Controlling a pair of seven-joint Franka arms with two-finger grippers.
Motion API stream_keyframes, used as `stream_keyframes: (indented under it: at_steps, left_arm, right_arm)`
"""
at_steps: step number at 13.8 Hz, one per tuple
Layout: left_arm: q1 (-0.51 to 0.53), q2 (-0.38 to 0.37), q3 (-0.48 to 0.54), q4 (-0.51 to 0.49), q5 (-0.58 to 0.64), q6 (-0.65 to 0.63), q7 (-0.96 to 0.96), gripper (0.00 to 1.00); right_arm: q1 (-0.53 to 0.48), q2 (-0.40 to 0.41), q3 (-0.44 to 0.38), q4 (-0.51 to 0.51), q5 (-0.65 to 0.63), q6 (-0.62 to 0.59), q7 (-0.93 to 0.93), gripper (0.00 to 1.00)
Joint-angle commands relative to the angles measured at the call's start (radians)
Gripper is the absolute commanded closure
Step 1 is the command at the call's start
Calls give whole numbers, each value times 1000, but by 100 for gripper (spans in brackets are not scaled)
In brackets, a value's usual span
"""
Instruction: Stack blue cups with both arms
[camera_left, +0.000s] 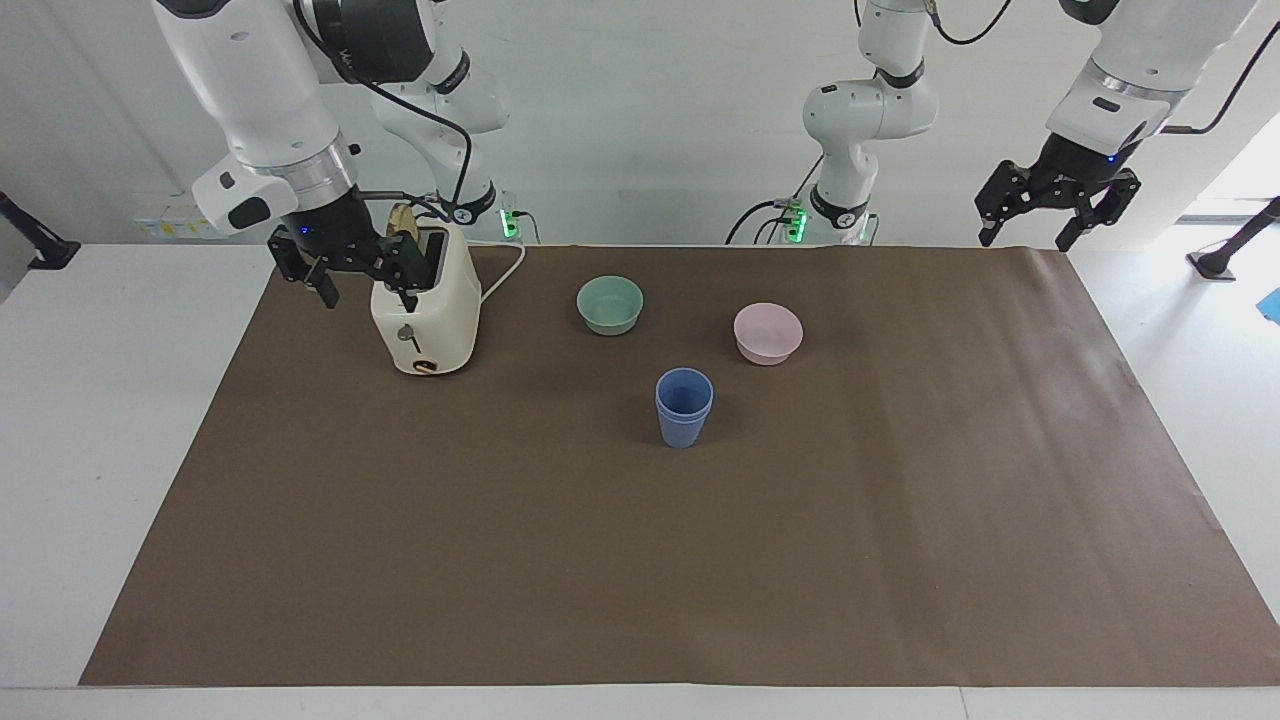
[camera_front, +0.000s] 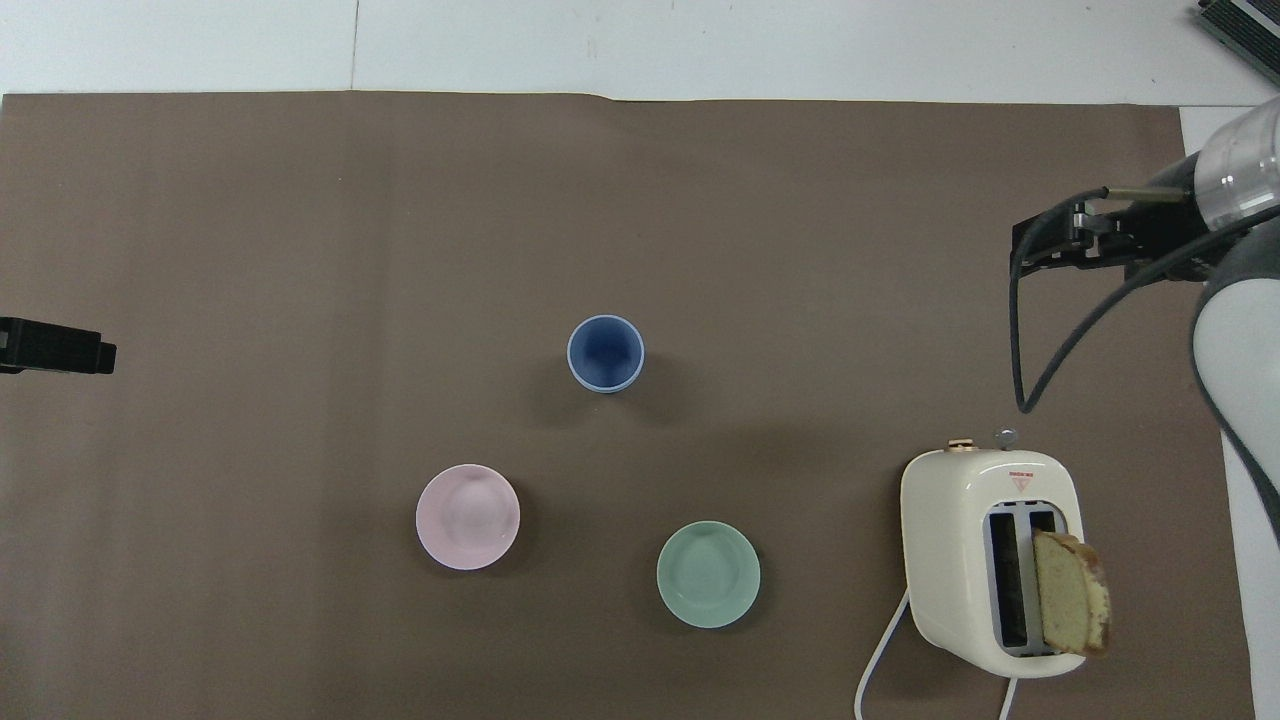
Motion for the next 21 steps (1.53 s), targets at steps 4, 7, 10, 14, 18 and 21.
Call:
stream_keyframes:
  at_steps: [4, 7, 10, 14, 18, 21]
  left_arm:
    - [7, 6, -4, 22, -8, -23, -9, 0]
    - [7, 6, -4, 22, -8, -25, -9, 0]
    - [7, 6, -4, 22, -8, -25, -9, 0]
    - [7, 6, -4, 22, -8, -25, -9, 0]
    - [7, 6, -4, 22, -8, -25, -9, 0]
    - [7, 6, -4, 22, -8, -23, -9, 0]
  right_arm:
    - [-41, -69, 8, -101, -7, 15, -26, 0]
    - [-46, -69, 8, -101, -7, 16, -35, 0]
    - [-52, -66, 8, -99, -10, 19, -31, 0]
    - [-55, -66, 8, -98, -10, 19, -26, 0]
    - [-55, -66, 10, -96, -10, 19, -32, 0]
    - [-54, -66, 10, -98, -10, 18, -35, 0]
